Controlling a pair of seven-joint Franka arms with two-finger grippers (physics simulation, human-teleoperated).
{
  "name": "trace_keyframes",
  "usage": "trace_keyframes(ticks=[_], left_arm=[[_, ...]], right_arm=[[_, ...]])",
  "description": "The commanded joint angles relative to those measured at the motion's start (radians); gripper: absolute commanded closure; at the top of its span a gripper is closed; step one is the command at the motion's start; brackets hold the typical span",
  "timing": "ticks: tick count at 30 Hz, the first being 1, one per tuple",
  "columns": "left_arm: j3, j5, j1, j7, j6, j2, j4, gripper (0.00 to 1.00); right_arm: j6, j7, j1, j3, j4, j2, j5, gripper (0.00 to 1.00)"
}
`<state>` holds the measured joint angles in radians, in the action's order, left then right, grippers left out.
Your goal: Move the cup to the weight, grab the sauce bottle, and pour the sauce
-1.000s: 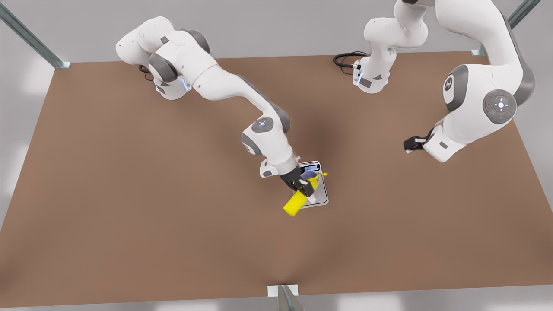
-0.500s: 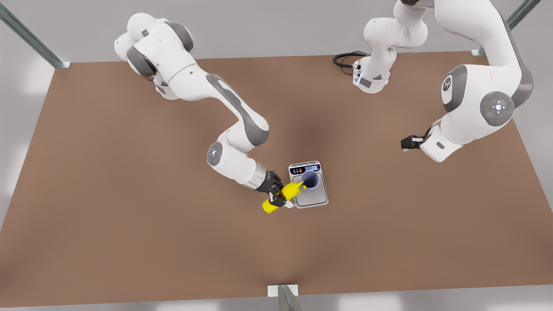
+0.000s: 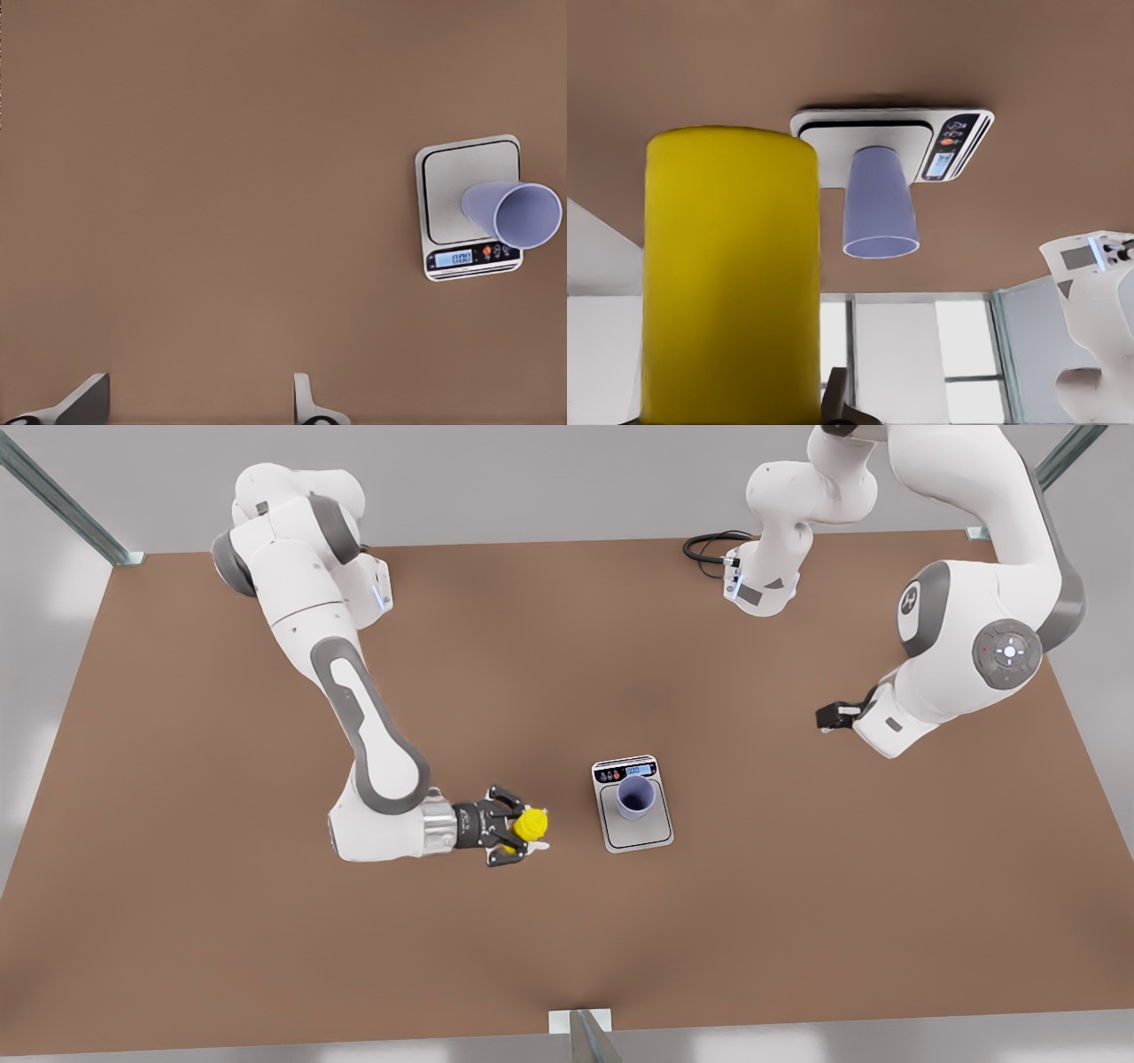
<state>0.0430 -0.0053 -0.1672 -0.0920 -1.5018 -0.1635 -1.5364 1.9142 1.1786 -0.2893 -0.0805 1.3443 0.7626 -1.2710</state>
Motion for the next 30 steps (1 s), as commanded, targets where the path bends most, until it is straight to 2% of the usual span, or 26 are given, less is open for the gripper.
trace_keyframes(ticks=[1, 5, 14, 20, 30], left_arm=[[0.000, 0.002, -0.002, 0.000, -0.002, -0.005, 0.001, 0.00], [0.000, 0.004, -0.002, 0.000, -0.002, -0.011, 0.001, 0.00], [0.000, 0.004, -0.002, 0.000, -0.002, -0.019, 0.001, 0.00], [0.000, 0.004, -0.002, 0.000, -0.002, -0.022, -0.001, 0.00], [-0.002, 0.004, -0.002, 0.000, 0.000, -0.031, -0.001, 0.00]], right_arm=[[0.020, -0.016, 0.025, -0.004, 0.016, -0.002, -0.041, 0.79], [-0.156, -0.174, 0.168, -0.005, 0.145, -0.013, -0.062, 0.79], [-0.500, -0.444, 0.345, -0.005, 0.187, 0.099, -0.062, 0.79], [-0.529, -0.450, 0.334, 0.074, 0.176, 0.147, -0.048, 0.79], [-0.529, -0.533, 0.338, 0.074, 0.185, 0.185, 0.010, 0.79]])
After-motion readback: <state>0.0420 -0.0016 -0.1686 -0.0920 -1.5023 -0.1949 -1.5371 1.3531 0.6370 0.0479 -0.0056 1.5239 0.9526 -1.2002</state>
